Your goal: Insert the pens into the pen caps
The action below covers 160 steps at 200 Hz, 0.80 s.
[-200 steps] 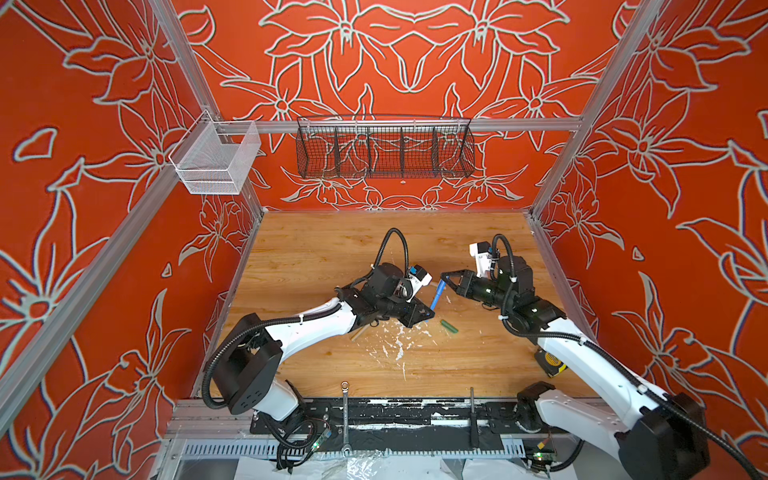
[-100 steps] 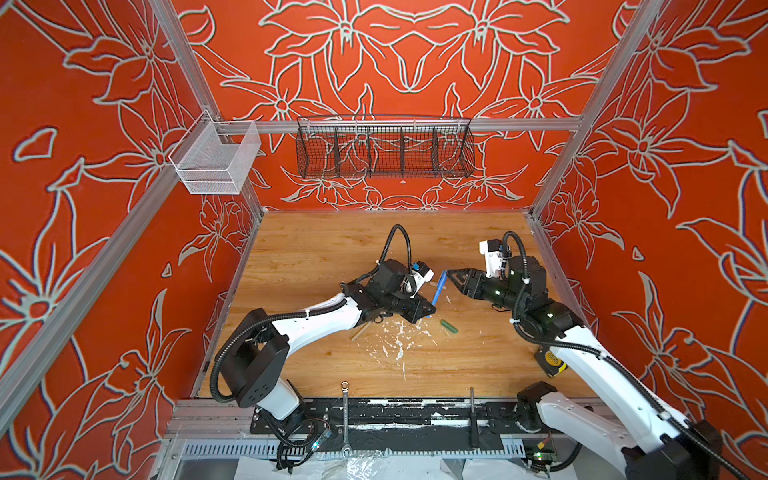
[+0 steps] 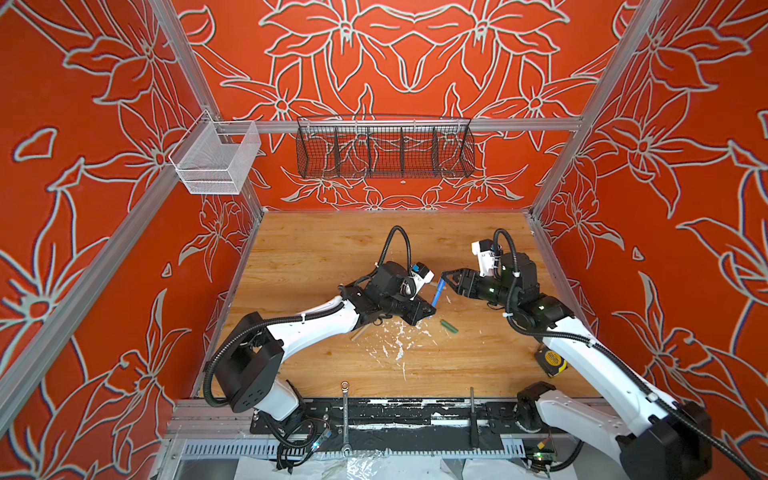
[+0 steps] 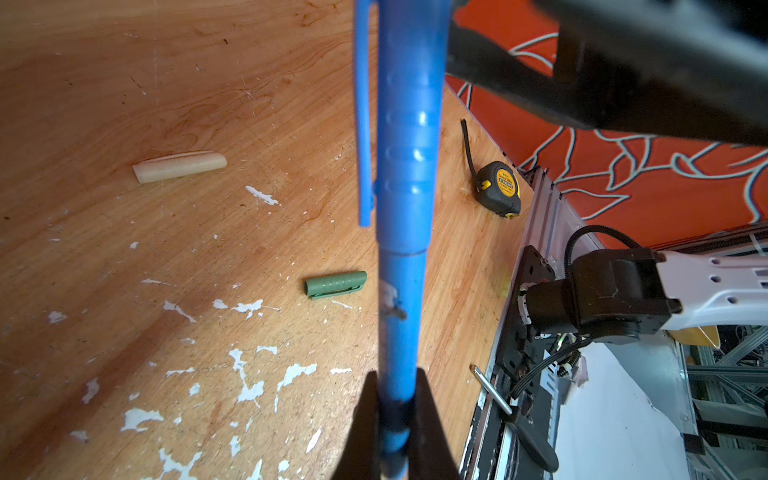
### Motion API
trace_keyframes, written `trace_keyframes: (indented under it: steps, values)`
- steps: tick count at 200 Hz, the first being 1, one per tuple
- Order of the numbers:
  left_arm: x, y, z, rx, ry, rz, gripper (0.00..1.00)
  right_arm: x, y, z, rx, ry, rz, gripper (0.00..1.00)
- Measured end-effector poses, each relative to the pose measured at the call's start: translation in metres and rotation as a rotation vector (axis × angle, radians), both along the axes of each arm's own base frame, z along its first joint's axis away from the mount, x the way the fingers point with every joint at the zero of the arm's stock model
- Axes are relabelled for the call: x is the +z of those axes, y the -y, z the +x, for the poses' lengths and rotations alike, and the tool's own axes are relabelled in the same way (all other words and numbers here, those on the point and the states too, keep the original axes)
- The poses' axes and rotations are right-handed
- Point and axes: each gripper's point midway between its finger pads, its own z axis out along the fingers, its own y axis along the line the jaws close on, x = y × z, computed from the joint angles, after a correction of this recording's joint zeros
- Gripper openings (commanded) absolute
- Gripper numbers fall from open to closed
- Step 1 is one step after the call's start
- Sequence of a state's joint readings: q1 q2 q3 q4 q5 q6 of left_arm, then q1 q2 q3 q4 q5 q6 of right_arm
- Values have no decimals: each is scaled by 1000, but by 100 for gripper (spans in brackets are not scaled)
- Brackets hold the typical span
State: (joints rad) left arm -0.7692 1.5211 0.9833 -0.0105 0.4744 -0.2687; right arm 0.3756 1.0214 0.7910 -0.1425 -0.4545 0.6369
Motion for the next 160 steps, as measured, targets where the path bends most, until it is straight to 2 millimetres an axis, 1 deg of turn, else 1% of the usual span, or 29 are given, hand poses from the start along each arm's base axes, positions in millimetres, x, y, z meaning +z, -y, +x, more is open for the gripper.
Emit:
trace_keyframes:
  steps: [41,93,142,160]
  values:
    - [1,2,-2,-6,2,-2,0,2,-6,5,17,11,23,53]
    - [1,3,-3,-11,3,-3,0,-10,-10,10,27,-21,17,46]
    - [1,3,-3,-12,6,-2,0,-10,-13,12,38,-21,27,28]
    - [1,3,-3,-10,7,-1,0,-10,-14,13,42,-18,28,15]
